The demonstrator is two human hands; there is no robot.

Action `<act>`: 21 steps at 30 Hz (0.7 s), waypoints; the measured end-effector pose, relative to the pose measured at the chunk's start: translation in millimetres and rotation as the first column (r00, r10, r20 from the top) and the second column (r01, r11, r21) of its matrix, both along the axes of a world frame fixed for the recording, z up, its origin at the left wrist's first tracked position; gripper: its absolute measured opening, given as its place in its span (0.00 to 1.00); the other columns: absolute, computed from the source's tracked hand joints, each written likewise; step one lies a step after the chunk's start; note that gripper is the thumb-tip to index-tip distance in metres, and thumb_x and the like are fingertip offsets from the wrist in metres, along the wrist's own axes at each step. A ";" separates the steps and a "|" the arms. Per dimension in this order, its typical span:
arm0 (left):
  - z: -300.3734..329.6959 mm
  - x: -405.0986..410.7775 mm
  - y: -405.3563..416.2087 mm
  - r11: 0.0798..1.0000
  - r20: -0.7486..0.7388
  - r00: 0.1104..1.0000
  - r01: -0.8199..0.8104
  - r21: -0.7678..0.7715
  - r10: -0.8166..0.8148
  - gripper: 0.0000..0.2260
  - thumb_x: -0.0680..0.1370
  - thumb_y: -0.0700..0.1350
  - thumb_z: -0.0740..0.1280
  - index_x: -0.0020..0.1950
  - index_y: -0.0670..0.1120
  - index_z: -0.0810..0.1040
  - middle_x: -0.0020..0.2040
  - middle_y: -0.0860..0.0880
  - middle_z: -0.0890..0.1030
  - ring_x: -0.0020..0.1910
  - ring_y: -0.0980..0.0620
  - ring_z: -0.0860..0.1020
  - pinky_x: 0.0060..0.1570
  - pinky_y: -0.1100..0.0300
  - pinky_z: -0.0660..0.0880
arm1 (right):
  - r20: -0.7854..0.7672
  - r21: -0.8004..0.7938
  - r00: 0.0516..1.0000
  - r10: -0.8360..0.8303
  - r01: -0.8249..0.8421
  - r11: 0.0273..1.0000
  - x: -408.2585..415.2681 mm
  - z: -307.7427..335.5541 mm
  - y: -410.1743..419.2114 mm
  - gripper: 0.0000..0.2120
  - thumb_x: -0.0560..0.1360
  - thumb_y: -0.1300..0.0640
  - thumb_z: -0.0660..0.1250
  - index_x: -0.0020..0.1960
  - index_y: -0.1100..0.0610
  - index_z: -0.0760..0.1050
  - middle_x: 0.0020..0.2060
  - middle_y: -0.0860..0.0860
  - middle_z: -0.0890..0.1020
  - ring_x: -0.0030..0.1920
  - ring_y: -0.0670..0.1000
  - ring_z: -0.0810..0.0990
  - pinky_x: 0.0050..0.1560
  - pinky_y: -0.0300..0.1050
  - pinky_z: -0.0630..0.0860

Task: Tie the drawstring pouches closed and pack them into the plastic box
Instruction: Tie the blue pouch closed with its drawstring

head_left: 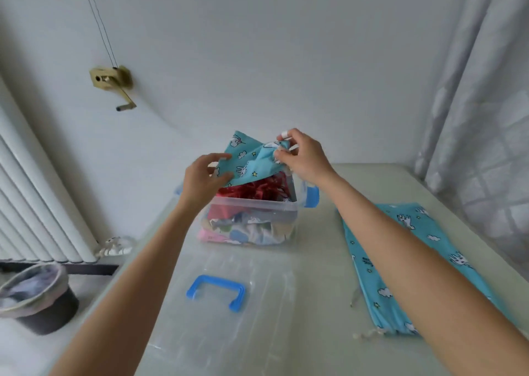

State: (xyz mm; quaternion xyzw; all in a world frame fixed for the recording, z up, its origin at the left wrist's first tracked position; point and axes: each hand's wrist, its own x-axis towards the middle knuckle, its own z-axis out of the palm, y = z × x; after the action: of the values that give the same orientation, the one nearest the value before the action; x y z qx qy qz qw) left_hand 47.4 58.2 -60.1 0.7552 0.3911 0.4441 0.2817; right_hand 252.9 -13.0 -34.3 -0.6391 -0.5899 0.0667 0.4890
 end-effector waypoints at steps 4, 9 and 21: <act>-10.3 -7.7 33.6 0.979 -0.383 0.912 -0.080 0.186 0.147 0.16 0.71 0.44 0.73 0.58 0.52 0.79 0.63 0.48 0.73 0.57 0.49 0.76 0.53 0.57 0.72 | 0.444 -0.267 0.896 0.031 0.099 0.959 1.1 -25.1 34.3 0.18 0.74 0.49 0.65 0.62 0.54 0.72 0.60 0.57 0.68 0.62 0.58 0.65 0.60 0.47 0.65; -7.2 20.4 45.3 0.950 -0.567 0.823 0.203 0.239 -0.034 0.19 0.74 0.49 0.70 0.65 0.54 0.74 0.67 0.51 0.72 0.63 0.51 0.72 0.59 0.58 0.68 | 0.643 -0.286 0.758 0.113 0.101 0.953 0.9 -34.2 41.3 0.19 0.74 0.44 0.64 0.61 0.52 0.73 0.61 0.51 0.72 0.65 0.54 0.65 0.61 0.52 0.61; -2.6 38.5 37.8 0.987 -0.728 0.683 0.149 0.058 -0.060 0.25 0.74 0.51 0.69 0.69 0.55 0.67 0.65 0.51 0.75 0.58 0.48 0.76 0.56 0.53 0.73 | 0.528 -0.300 0.842 0.106 0.068 0.951 6.2 -32.2 19.8 0.21 0.73 0.42 0.66 0.61 0.51 0.74 0.58 0.51 0.77 0.67 0.52 0.64 0.64 0.54 0.57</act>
State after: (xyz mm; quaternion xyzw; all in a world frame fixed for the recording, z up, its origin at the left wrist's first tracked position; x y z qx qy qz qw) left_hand 85.8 96.1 -62.7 0.9047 0.4011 0.1148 0.0868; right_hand 259.1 6.8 -66.5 -0.6942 -0.6919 -0.0195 0.1974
